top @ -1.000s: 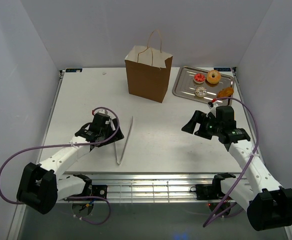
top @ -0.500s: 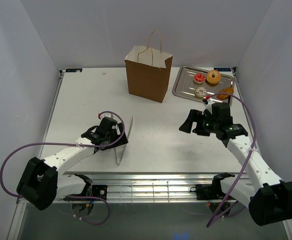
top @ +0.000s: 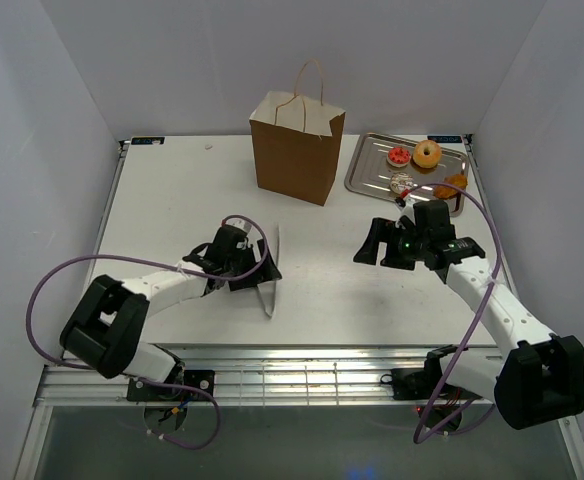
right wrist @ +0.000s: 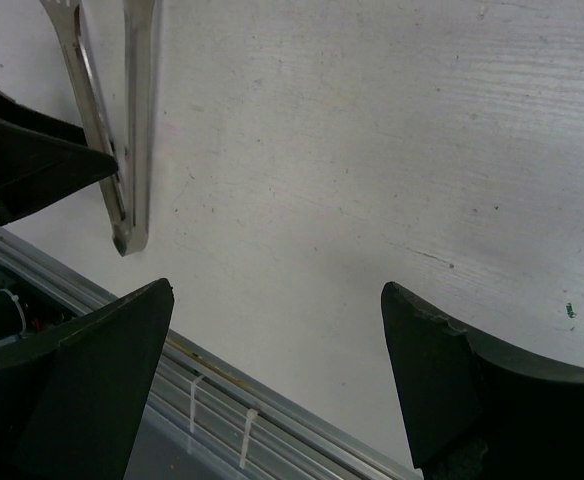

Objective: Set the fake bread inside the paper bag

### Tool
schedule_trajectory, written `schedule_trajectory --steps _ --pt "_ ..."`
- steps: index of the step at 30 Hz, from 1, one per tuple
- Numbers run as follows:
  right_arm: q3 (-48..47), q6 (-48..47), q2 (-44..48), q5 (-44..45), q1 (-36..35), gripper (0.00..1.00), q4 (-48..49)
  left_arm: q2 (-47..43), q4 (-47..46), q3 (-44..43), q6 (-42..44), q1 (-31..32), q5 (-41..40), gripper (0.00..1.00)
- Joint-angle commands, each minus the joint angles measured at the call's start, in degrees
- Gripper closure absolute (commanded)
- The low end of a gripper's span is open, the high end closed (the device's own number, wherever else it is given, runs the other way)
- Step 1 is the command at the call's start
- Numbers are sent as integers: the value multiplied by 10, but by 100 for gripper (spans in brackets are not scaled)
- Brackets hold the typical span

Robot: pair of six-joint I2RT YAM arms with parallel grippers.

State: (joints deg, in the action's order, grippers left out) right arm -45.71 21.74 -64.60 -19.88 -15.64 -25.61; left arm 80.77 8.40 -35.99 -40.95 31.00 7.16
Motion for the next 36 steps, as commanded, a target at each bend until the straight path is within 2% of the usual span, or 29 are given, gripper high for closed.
schedule_trajectory --steps 1,4,9,14,16,18,22,29,33,36 --pt "-27 -20 -9 -5 -6 10 6 61 -128 -41 1 21 115 9" --pt "-31 -29 -18 -9 -8 10 7 81 -153 -77 -25 34 136 11" --pt "-56 -63 -58 -42 -35 10 16 23 -133 -73 -26 34 118 8" --pt "-93 -110 -121 -27 -90 10 36 -81 -35 -24 -36 35 76 7" --pt "-118 -121 -163 -25 -120 10 42 -149 45 -22 -50 34 13 5" --pt "-140 -137 -202 -13 -150 10 48 -187 98 -29 -58 31 -35 4" --pt "-160 -154 -246 6 -187 10 78 -246 206 -65 -55 28 -63 5" --pt "-221 -176 -351 59 -246 10 93 -328 270 -64 -79 27 -94 7" --pt "-256 -182 -396 88 -279 10 100 -345 307 -79 -73 27 -103 7" --pt "-301 -173 -443 144 -299 10 72 -347 330 -94 -70 27 -113 8"
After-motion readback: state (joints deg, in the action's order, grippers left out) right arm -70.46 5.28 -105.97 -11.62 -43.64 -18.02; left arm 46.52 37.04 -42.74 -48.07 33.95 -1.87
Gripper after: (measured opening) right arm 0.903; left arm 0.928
